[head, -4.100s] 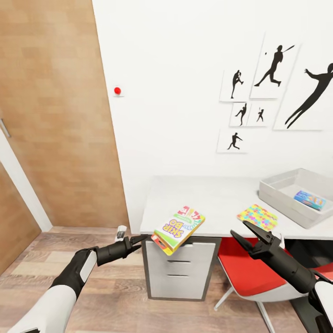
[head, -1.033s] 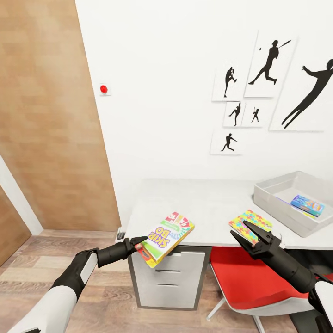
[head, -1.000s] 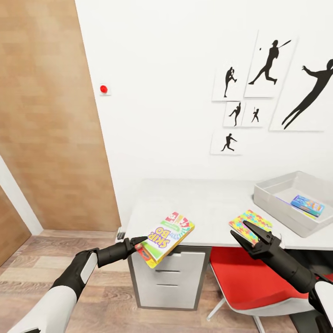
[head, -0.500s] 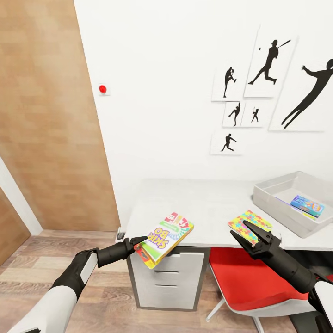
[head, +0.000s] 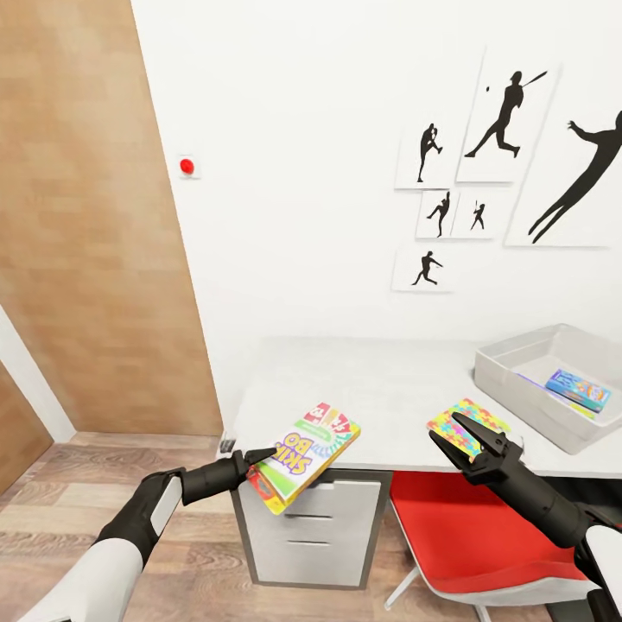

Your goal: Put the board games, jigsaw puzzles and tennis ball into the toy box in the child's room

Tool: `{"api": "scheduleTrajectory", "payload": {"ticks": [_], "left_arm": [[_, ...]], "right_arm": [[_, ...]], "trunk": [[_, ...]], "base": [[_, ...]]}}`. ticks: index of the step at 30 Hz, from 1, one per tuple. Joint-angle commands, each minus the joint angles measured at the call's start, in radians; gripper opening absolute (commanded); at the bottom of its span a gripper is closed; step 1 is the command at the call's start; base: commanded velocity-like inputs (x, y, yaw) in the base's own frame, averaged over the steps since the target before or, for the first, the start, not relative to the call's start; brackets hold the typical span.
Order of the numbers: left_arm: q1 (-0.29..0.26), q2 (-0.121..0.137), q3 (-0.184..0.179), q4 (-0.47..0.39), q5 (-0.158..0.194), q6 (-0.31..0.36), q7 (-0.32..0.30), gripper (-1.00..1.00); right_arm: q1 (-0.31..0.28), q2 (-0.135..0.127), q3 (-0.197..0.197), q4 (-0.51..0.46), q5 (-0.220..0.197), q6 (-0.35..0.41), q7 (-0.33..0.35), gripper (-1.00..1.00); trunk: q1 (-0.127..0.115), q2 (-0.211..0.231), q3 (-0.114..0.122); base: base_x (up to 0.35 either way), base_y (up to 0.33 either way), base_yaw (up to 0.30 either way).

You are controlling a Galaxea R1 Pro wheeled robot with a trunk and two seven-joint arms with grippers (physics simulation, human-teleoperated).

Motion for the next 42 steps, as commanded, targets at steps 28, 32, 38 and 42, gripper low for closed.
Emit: {"api": "scheduleTrajectory", "payload": {"ticks": [28, 32, 38, 42], "left_arm": [[-0.014, -0.011, 0.008, 0.003, 0.024, 0.004, 0.000, -1.00], [-0.014, -0.010, 0.009, 0.002, 0.025, 0.006, -0.003, -1.00], [-0.015, -0.006, 0.006, 0.001, 0.025, 0.015, -0.012, -1.00], [-0.016, 0.000, 0.008, -0.001, 0.025, 0.031, -0.014, -1.00]], "right_arm": [[-0.001, 0.001, -0.001, 0.000, 0.006, 0.005, 0.005, 1.00], [-0.001, 0.001, -0.001, 0.000, 0.008, 0.005, 0.004, 1.00], [-0.001, 0.002, 0.000, 0.000, 0.010, 0.005, 0.003, 1.00], [-0.001, 0.004, 0.001, 0.000, 0.011, 0.005, 0.001, 1.00]], "trunk": [[-0.057, 0.105, 0.046], [-0.073, 0.133, 0.059], [-0.096, 0.175, 0.078], [-0.111, 0.203, 0.090]], "base": [[0.001, 0.000, 0.000], [0.000, 0.000, 0.000], [0.000, 0.000, 0.000], [0.000, 0.000, 0.000]]}}
